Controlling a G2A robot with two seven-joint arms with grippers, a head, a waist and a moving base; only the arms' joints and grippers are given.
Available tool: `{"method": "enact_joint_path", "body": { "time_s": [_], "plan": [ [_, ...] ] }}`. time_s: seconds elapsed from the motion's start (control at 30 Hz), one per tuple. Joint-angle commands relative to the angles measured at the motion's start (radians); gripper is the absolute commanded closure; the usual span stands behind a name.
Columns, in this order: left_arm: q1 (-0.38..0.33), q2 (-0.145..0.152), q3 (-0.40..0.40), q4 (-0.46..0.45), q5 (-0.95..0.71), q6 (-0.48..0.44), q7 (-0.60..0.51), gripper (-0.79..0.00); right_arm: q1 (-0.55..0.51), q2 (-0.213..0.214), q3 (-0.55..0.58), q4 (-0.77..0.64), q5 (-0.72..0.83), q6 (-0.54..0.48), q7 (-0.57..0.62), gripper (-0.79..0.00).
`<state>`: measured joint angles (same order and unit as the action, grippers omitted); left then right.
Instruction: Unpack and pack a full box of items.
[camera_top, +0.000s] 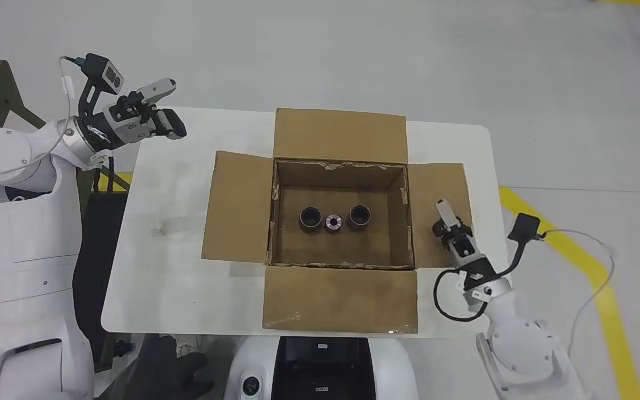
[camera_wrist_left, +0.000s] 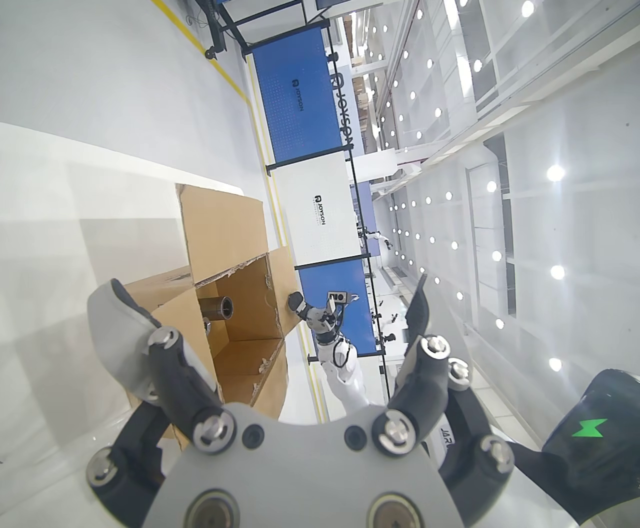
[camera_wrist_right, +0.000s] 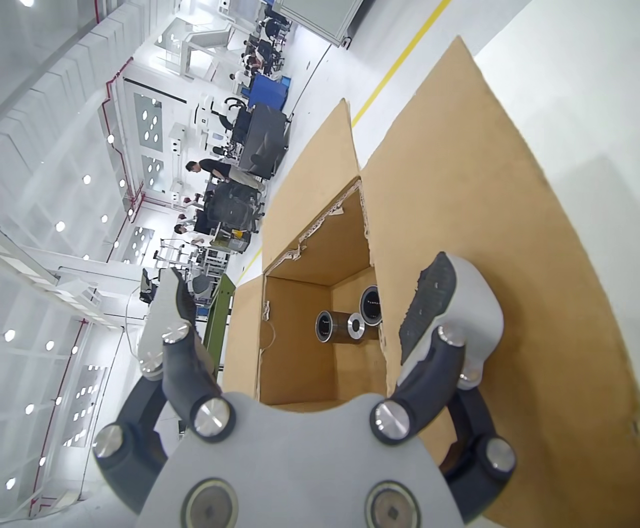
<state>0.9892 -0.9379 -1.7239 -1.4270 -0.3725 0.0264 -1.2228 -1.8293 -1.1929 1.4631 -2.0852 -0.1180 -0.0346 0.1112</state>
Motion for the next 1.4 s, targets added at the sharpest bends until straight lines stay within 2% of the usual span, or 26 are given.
{"method": "enact_joint_path", "body": {
  "time_s": [0.0,0.33,0.77,1.37],
  "plan": [
    [0.0,0.0,0.0,0.0,0.0,0.0,0.0,-0.785,0.006,-0.001,0.003,0.011,0.008,-0.005,-0.009,-0.785],
    [0.0,0.0,0.0,0.0,0.0,0.0,0.0,-0.785,0.067,-0.006,-0.012,0.095,-0.023,0.026,-0.005,-0.785],
    [0.0,0.0,0.0,0.0,0.0,0.0,0.0,-0.785,0.191,-0.02,-0.103,0.217,0.021,0.03,0.062,-0.785],
    [0.0,0.0,0.0,0.0,0.0,0.0,0.0,-0.785,0.281,-0.037,-0.203,0.262,0.011,0.023,0.094,-0.785]
  ]
}}
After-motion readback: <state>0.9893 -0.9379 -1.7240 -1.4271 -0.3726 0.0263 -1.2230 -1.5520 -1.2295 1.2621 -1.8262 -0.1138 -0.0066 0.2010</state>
